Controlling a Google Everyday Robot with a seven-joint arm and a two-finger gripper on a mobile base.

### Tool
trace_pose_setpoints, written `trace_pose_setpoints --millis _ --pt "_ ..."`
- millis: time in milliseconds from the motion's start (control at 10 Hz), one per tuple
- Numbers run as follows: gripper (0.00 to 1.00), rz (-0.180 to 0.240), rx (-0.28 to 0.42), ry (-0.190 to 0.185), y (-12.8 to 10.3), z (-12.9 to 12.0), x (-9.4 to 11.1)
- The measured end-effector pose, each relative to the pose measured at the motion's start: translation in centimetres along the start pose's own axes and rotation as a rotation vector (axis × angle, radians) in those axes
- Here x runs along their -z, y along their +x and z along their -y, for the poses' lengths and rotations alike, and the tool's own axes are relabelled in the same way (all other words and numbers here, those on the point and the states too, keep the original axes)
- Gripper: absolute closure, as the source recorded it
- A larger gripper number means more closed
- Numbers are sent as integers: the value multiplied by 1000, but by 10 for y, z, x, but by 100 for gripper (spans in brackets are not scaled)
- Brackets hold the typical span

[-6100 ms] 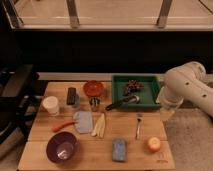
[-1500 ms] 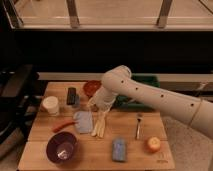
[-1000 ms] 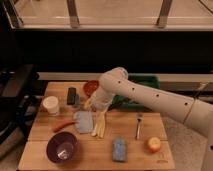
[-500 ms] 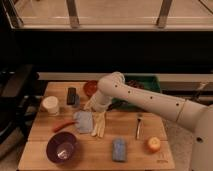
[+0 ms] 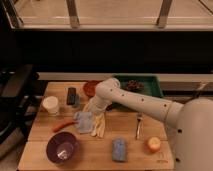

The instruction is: Wipe purple bowl with towel

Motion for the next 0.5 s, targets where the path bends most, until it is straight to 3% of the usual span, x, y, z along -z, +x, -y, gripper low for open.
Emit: trace_pose_setpoints --millis 200,400,500 --pt "35 28 -22 -32 2 3 -25" --pt "36 43 -32 -41 4 4 -30" --pt "42 41 -29 -47 4 1 -29"
